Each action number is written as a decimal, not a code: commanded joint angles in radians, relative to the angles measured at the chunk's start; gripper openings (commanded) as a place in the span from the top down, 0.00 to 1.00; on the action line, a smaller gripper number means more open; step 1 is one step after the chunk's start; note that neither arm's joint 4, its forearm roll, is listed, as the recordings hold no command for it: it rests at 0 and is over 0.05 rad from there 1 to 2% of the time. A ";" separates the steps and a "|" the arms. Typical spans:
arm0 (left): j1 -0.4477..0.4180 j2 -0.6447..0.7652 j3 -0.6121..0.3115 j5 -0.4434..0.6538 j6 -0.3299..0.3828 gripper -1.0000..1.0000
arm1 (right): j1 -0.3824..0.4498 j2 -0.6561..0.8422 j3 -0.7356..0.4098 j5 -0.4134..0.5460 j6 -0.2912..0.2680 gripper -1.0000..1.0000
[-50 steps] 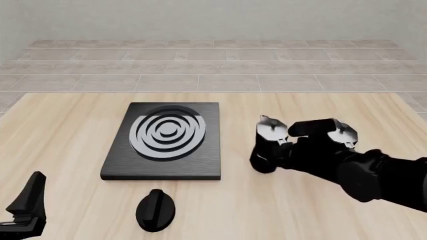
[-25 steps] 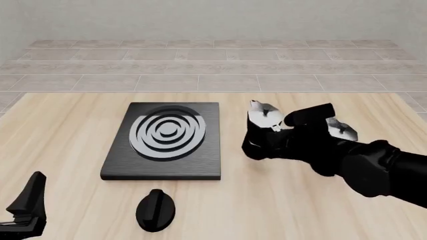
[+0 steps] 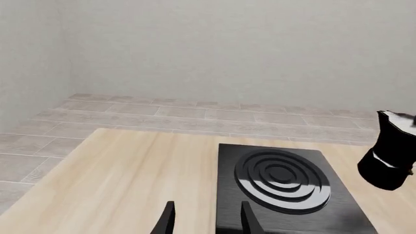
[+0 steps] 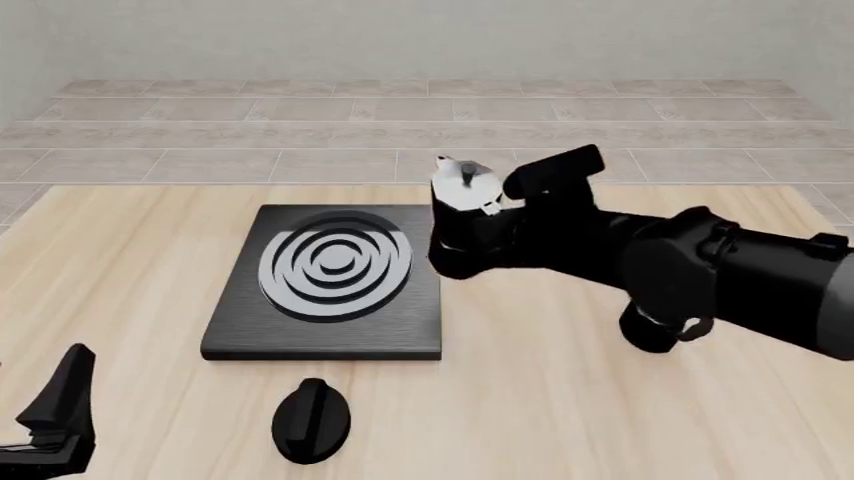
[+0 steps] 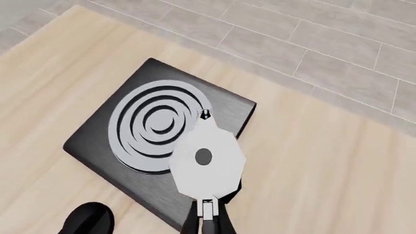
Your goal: Put both moka pots on the stove.
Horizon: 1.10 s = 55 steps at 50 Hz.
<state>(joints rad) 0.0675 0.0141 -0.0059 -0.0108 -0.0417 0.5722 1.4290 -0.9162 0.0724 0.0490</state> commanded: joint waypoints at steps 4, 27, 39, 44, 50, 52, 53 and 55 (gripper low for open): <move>-0.003 0.002 0.001 -0.002 0.004 0.00 | 0.063 0.095 -0.247 0.107 0.010 1.00; -0.001 -0.007 0.000 0.004 0.002 0.00 | 0.152 0.304 -0.552 0.182 -0.008 1.00; -0.001 -0.005 0.000 0.002 0.002 0.00 | 0.177 0.404 -0.672 0.190 -0.007 1.00; 0.003 -0.010 0.002 0.001 0.002 0.00 | 0.170 0.453 -0.717 0.191 -0.002 1.00; 0.005 -0.011 0.000 0.001 0.004 0.00 | 0.171 0.496 -0.765 0.190 0.015 1.00; 0.005 -0.011 0.001 0.001 0.004 0.00 | 0.179 0.511 -0.790 0.197 0.027 1.00; 0.005 -0.011 -0.002 0.004 0.004 0.00 | 0.179 0.518 -0.800 0.198 0.025 1.00; 0.004 -0.010 -0.005 0.005 0.006 0.00 | 0.182 0.538 -0.826 0.204 0.023 1.00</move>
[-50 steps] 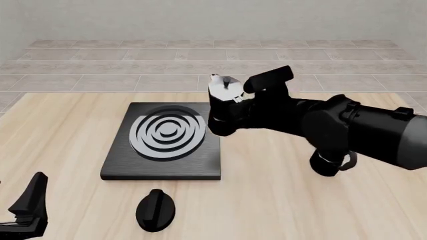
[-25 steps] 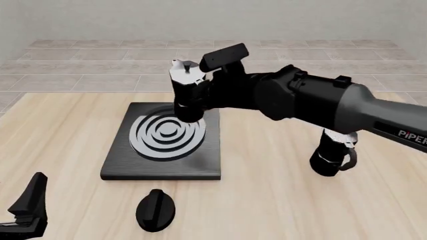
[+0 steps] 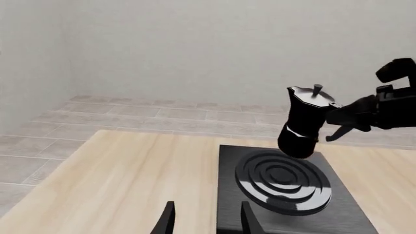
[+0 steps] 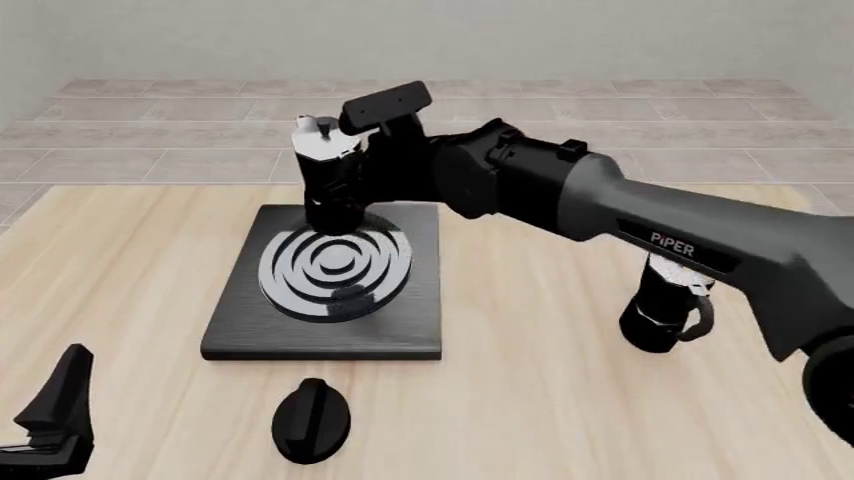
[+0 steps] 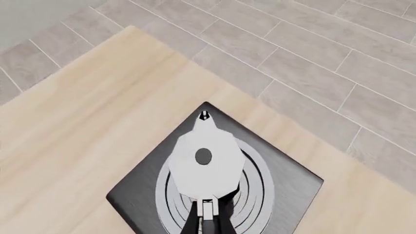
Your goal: Put both moka pots on the stove.
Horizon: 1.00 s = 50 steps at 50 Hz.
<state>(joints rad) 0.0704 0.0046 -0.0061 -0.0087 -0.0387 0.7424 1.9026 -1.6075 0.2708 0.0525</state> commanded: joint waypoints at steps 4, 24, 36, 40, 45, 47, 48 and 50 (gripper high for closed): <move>0.004 -0.001 -0.007 0.004 0.002 0.00 | 0.016 0.097 -0.180 0.015 0.020 1.00; 0.010 -0.003 -0.007 0.004 -0.005 0.00 | 0.047 0.197 -0.264 0.013 0.025 1.00; 0.015 -0.002 -0.009 0.006 -0.006 0.00 | 0.042 0.276 -0.356 0.043 0.029 1.00; 0.016 -0.002 -0.008 0.005 -0.004 0.00 | 0.043 0.306 -0.402 0.062 0.028 1.00; 0.021 -0.002 -0.012 0.006 -0.006 0.00 | 0.046 0.326 -0.427 0.074 0.019 1.00; 0.020 -0.001 -0.013 0.008 -0.006 0.00 | 0.047 0.331 -0.430 0.076 0.015 1.00; 0.020 -0.002 -0.012 0.006 -0.006 0.00 | 0.048 0.335 -0.434 0.077 0.012 1.00; 0.021 -0.003 -0.009 0.003 -0.007 0.00 | 0.048 0.340 -0.438 0.079 0.012 1.00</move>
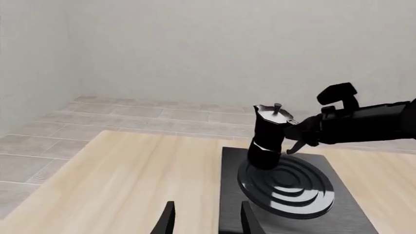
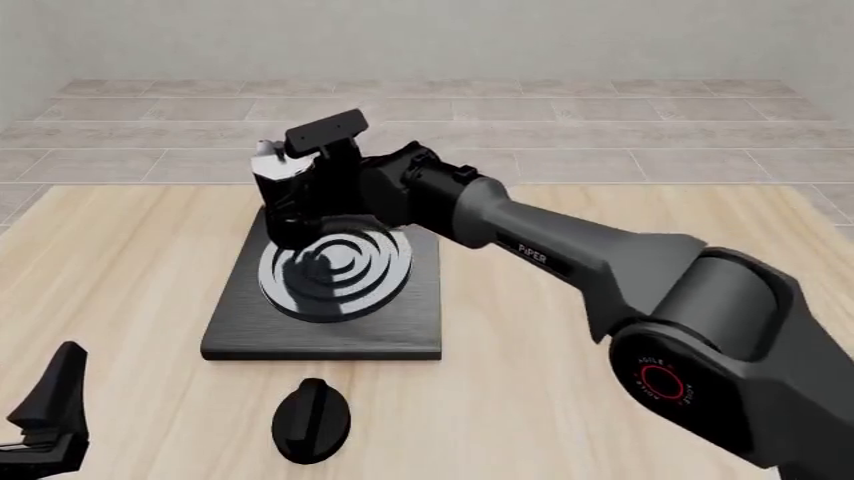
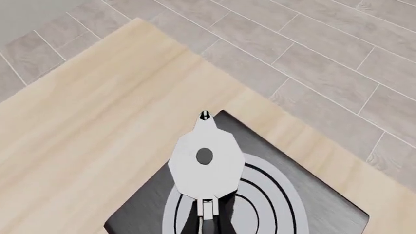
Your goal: Put both moka pots on the stove.
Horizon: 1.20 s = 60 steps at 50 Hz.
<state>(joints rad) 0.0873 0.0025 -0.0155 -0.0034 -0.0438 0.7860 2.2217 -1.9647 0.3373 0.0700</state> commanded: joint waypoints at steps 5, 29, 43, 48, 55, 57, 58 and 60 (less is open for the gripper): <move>0.007 -0.001 0.005 -0.008 -0.005 0.00 | 0.004 0.031 -0.079 0.010 -0.008 1.00; 0.008 -0.001 -0.008 0.005 -0.016 0.00 | -0.007 0.056 -0.117 0.040 -0.056 1.00; 0.008 0.004 -0.011 0.004 -0.018 0.00 | -0.009 0.075 -0.109 0.041 -0.032 1.00; 0.009 -0.001 -0.009 0.007 -0.019 0.00 | -0.010 0.080 -0.098 0.034 -0.026 1.00; 0.009 -0.001 -0.006 0.004 -0.019 0.00 | -0.012 0.087 -0.090 0.029 -0.022 1.00; 0.009 0.000 -0.008 0.006 -0.018 0.00 | -0.013 0.088 -0.086 0.027 -0.022 1.00; 0.009 0.005 -0.010 0.002 -0.018 0.00 | -0.015 0.090 -0.087 0.027 -0.022 1.00; 0.009 0.000 -0.009 0.007 -0.018 0.00 | -0.017 0.093 -0.087 0.027 -0.021 1.00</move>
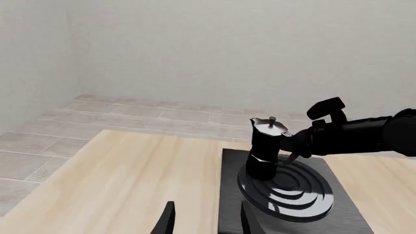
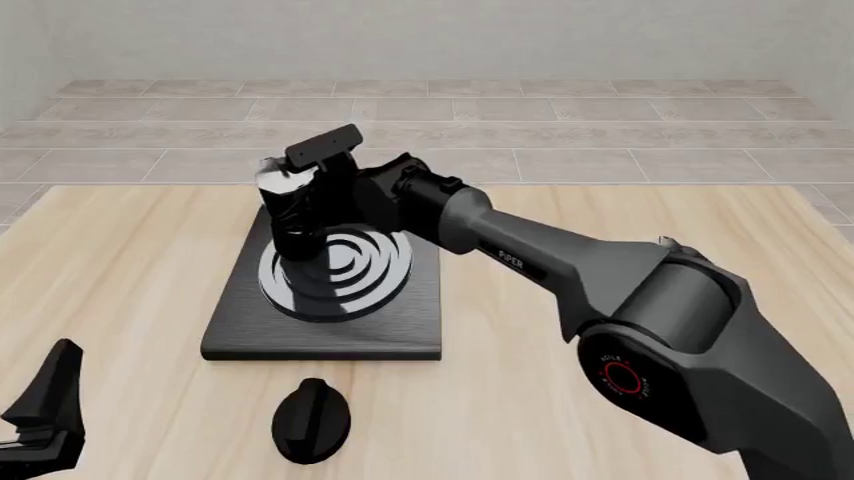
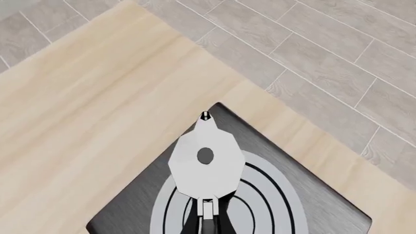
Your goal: Put both moka pots on the stove.
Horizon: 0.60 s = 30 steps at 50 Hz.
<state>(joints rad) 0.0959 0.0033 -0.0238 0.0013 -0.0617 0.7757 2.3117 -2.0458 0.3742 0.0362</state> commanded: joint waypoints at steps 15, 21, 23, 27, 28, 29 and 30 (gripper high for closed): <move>0.000 -0.002 0.015 -0.012 0.002 0.00 | 0.020 -0.007 0.017 -0.017 0.032 1.00; 0.000 -0.002 0.015 -0.012 0.002 0.00 | 0.028 -0.007 0.019 -0.011 0.029 0.00; 0.000 -0.002 0.015 -0.012 0.002 0.00 | 0.030 -0.007 0.019 -0.011 0.028 0.00; 0.000 -0.002 0.014 -0.012 0.001 0.00 | 0.032 -0.006 0.017 -0.008 0.028 0.00; 0.000 -0.002 0.014 -0.011 0.001 0.00 | 0.032 -0.007 0.016 -0.007 0.027 0.00; 0.000 -0.002 0.014 -0.011 0.001 0.00 | 0.031 -0.007 0.017 -0.007 0.026 0.00; 0.000 -0.002 0.016 -0.013 0.002 0.00 | 0.034 -0.010 0.020 -0.009 0.027 0.00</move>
<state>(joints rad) 0.0958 0.0015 -0.0098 -0.0101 -0.0603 0.7999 2.3058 -2.0299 0.3641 0.0622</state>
